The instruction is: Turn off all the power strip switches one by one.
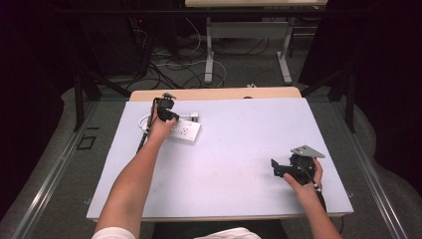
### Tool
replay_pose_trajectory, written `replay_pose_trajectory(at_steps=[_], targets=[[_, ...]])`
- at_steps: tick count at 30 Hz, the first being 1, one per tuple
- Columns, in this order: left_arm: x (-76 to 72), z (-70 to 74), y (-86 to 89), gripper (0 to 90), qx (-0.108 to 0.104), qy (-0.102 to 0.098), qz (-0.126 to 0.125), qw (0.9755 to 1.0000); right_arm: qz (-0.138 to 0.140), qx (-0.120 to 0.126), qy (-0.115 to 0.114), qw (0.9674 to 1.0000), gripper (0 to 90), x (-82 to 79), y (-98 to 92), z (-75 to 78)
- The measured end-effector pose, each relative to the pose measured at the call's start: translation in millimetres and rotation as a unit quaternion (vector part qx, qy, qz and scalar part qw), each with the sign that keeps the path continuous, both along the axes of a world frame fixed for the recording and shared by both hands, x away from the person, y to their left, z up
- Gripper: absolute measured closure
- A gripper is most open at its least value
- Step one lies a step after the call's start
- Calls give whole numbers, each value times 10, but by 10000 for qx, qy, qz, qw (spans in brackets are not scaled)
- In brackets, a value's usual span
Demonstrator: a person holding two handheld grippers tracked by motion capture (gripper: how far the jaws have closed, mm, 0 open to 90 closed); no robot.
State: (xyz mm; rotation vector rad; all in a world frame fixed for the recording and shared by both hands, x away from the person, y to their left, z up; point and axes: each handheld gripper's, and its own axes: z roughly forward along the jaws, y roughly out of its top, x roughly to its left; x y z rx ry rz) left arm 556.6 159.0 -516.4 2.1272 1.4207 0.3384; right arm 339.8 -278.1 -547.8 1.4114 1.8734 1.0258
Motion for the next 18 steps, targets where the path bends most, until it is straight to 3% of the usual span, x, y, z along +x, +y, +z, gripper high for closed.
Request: replay_pose_trajectory(at_steps=[18], targets=[[-12, -19, -71, 887, 33, -9, -91, 10000, 6, 12, 2, 10000, 20, 3, 0, -1]])
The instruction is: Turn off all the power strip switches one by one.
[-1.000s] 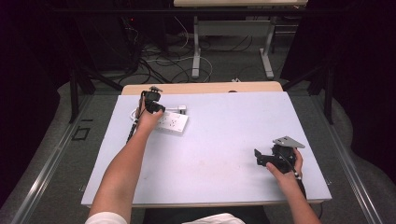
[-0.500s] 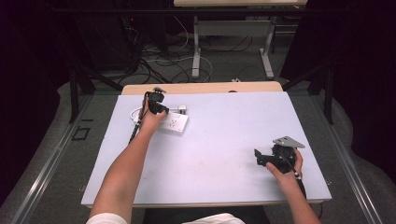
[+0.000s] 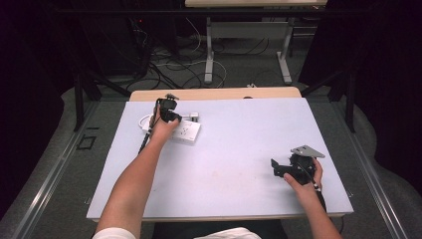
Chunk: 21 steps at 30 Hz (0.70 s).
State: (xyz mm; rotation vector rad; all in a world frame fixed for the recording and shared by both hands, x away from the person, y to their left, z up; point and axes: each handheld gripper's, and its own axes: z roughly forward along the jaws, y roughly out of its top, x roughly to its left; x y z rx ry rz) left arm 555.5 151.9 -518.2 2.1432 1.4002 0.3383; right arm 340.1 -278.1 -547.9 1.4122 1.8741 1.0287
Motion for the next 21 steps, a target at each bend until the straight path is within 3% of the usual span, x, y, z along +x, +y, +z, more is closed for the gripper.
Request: replay_pose_trajectory(at_steps=[21], targets=[[0, -5, -14, 882, 74, -40, -43, 10000, 1, -2, 0, 10000, 20, -4, -2, 7]])
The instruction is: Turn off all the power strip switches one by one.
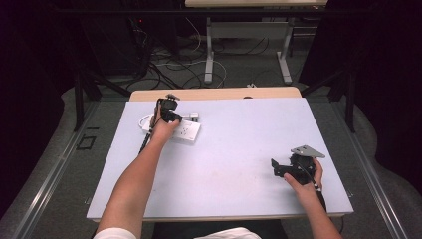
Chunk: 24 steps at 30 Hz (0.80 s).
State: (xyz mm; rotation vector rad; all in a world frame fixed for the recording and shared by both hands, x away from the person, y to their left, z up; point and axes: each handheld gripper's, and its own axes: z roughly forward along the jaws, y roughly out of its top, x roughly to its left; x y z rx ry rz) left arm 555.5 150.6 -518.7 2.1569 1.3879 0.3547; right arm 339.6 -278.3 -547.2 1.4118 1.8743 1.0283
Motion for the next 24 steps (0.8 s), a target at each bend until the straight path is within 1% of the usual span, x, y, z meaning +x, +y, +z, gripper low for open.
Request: replay_pose_trajectory(at_steps=[3, 5, 9, 12, 13, 15, 16, 24], targets=[[1, -1, 1, 882, -6, 2, 3, 10000, 6, -4, -2, 10000, 20, -1, 0, 1], [-5, -5, -7, 882, -71, 15, 91, 9999, -1, -6, -1, 10000, 20, -2, 0, 1], [-8, -5, -3, 883, -11, 0, 30, 10000, 10, 6, -3, 10000, 20, -2, 0, 3], [-9, -12, -4, 883, -22, -15, 27, 10000, 10, 17, -1, 10000, 20, -4, 0, 5], [-7, -23, -7, 888, -10, 63, 9, 10000, 9, 17, -2, 10000, 20, -4, 0, 5], [-12, -26, -12, 899, -23, 33, 9, 10000, 13, 16, -10, 10000, 20, -4, -1, 5], [-13, -23, -13, 899, 15, 17, -15, 10000, 11, 11, -13, 10000, 20, -4, -2, 5], [-11, -25, -19, 899, -8, 20, 30, 10000, 22, -6, -29, 10000, 20, -6, -8, 8]])
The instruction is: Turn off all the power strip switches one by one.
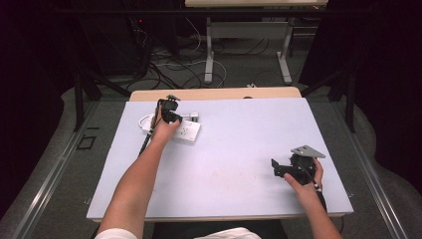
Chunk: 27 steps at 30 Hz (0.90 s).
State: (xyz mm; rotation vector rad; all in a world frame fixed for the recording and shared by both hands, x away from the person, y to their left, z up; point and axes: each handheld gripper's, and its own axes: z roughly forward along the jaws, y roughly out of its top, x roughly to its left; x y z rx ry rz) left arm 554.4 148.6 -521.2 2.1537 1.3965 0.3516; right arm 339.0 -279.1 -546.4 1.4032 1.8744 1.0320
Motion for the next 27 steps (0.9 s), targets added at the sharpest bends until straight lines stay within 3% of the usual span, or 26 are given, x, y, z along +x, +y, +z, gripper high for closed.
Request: replay_pose_trajectory(at_steps=[22, 27], targets=[[-20, 8, -43, 896, -80, -15, 93, 9999, -6, 3, 8, 10000, 20, 2, 0, -3], [-36, 37, -72, 897, -38, -64, -64, 10000, 16, 22, 5, 10000, 20, 2, 3, -1]])
